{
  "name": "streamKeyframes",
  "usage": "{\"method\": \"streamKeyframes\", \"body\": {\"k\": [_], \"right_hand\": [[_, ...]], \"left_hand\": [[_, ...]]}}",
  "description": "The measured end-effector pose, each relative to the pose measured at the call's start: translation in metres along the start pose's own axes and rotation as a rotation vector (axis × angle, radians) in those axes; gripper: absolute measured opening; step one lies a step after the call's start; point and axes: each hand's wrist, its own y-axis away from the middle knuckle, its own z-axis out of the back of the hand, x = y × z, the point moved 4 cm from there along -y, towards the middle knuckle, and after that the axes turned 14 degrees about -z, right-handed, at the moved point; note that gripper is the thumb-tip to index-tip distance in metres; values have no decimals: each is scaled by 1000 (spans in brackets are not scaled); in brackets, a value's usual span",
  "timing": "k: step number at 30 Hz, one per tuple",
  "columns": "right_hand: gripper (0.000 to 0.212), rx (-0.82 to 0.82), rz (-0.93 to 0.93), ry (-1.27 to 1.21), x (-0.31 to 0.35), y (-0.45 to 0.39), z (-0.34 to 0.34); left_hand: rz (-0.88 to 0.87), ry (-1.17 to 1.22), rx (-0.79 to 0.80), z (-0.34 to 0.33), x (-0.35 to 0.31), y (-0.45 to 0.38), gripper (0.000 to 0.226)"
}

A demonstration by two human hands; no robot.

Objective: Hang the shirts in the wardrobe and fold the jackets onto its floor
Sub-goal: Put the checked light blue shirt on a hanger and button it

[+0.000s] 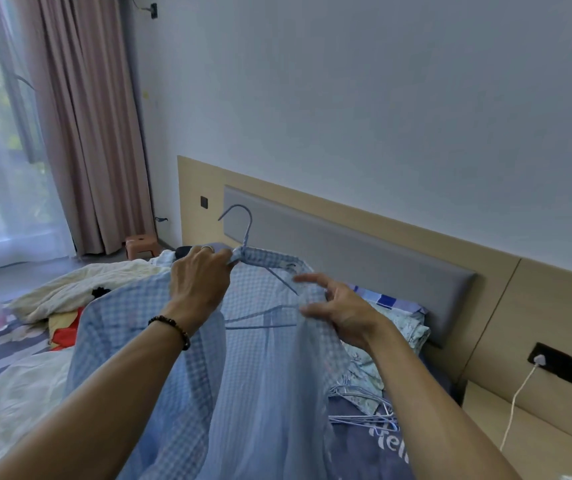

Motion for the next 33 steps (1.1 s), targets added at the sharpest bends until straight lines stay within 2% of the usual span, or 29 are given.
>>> {"method": "streamKeyframes", "body": {"k": [1,3,4,6,7,9,12,14,15,18,19,21,22,24,25,26,28,30,33], "right_hand": [[38,10,-21,209,-1,2,-5],[33,-94,-42,685,-5,0,-8],[32,-144,-43,843,-5,-3,-10],[31,-236,-35,886,-3,-7,-13],[30,-282,-41,799,0,-8,-12],[28,-318,-37,426,4,-9,-10],[26,-177,11,-246,15,-4,-16],[33,-97,55,-413,23,-2,-18],[39,-113,91,-348,24,-3,-18],[45,-415,271,277,35,3,-25],[39,-486,348,398,38,4,-29],[14,-555,463,462,43,9,-36],[17,-656,488,547,45,11,-36],[27,-972,495,866,50,17,-33],[27,-1034,509,973,53,18,-31],[27,-986,489,1017,57,19,-31],[32,-710,355,970,57,14,-31],[35,-510,272,917,56,10,-32],[30,-286,268,680,53,13,-38]], "left_hand": [[27,0,-7,2,4,0,26],[72,-11,1,4,11,0,28],[84,-19,7,3,14,1,28],[97,-28,20,3,17,5,27],[102,-20,28,2,17,7,27],[106,20,33,0,15,11,28],[79,118,-5,1,8,18,30],[64,178,-34,1,4,20,30],[64,202,-50,2,2,20,30],[55,281,-91,4,-3,17,34],[49,311,-103,6,-4,15,35],[38,361,-115,9,-7,12,37],[27,383,-120,11,-8,11,39],[-1,437,-147,14,-8,11,41],[-11,462,-163,16,-8,11,42],[-22,476,-179,18,-7,10,43],[-54,487,-201,21,-7,10,49],[-92,507,-202,22,-8,10,50],[-120,543,-153,22,-8,10,49]]}}
